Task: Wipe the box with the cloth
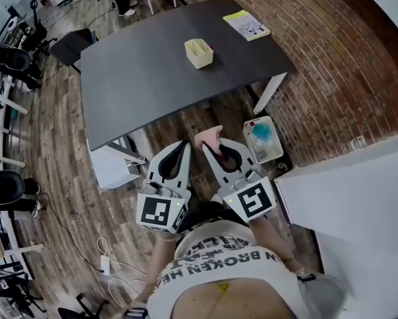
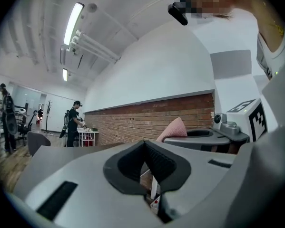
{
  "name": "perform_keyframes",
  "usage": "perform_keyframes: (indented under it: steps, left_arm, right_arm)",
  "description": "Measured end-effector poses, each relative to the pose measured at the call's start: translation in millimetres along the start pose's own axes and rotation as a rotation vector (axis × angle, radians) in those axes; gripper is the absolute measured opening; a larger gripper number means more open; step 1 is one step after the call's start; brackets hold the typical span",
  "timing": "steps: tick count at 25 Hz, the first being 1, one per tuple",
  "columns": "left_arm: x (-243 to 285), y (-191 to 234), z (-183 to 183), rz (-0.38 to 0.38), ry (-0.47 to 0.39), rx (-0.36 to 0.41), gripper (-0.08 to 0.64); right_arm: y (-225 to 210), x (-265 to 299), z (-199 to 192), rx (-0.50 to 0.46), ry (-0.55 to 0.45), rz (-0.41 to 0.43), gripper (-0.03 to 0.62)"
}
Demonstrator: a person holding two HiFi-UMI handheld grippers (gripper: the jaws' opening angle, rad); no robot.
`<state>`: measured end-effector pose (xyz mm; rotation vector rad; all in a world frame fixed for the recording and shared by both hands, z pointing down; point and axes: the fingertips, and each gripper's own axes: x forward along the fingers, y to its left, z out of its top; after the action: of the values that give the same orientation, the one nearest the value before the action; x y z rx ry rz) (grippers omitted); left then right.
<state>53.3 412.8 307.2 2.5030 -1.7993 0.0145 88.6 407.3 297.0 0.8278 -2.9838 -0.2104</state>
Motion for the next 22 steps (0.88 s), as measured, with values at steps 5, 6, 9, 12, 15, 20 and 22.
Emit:
perform_keyframes:
  steps: [5,6,9,12,15,20,22]
  left_arm:
    - [28,13,-4,-0.026,0.01,0.005,0.008]
    - [35,17,-4,-0.035,0.011,0.007,0.008]
    - [62,34,-4,-0.075,0.007,0.028,0.008]
    - [94,53,-1,-0.128,0.001,0.024,0.008]
    - [123,73,5,-0.167,-0.014,0.026,0.008]
    - [158,112,7,-0.218,-0.004,0.04,0.008]
    - [165,126,6,-0.224,0.002,0.034,0.008]
  right_arm:
    - [-22,17,-10,0.006,0.019,-0.032,0.017]
    - [-28,24,-12,0.006,0.025,-0.037,0.017]
    - [-45,46,-18,-0.022,0.046,-0.061,0.017]
    - [-68,71,-24,-0.024,0.055,-0.103,0.017]
    - [-92,96,-26,-0.029,0.06,-0.14,0.017]
    - [-119,144,-31,-0.045,0.071,-0.18,0.017]
    - [-123,160,-34,-0.056,0.087,-0.179,0.017]
